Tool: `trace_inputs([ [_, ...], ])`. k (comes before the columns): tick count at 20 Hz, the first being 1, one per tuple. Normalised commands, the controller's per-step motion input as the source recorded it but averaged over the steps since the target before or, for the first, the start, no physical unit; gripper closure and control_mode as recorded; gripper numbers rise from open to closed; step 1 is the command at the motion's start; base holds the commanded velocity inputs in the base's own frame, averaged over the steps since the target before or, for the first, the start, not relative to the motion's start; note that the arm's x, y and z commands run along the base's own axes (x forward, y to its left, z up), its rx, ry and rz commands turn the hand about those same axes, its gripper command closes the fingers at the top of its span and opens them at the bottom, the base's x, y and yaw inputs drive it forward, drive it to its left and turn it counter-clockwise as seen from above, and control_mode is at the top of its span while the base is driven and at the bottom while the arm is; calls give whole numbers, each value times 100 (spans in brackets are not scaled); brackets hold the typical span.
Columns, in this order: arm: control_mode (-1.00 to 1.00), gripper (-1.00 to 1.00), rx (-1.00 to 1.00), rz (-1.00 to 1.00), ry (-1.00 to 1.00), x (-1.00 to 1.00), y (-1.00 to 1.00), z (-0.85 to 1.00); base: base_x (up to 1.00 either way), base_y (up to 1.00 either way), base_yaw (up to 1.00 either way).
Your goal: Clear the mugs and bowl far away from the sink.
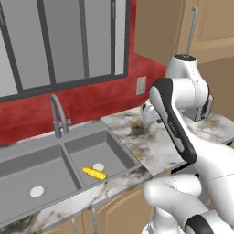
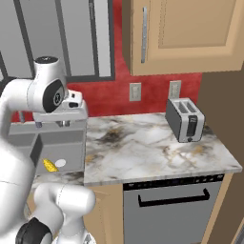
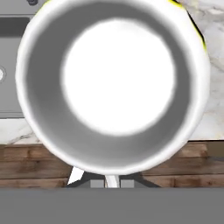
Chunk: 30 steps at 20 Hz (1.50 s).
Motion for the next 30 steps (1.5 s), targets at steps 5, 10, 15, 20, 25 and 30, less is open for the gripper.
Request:
trace_inputs([
  [5,-100,100,0,0,-6,-51,-3,31,0,0,0],
  [10,-100,100,1,0,0,-30,-3,43,0,0,0],
  [15,100,100,0,0,0,-21,0,30,-8,0,0],
  [20,100,100,0,0,0,0,0,0,-28,-1,-24],
  [25,100,100,0,0,0,0,0,0,-38,-1,-83],
  [30,100,100,0,0,0,0,0,0,-14,0,-95],
])
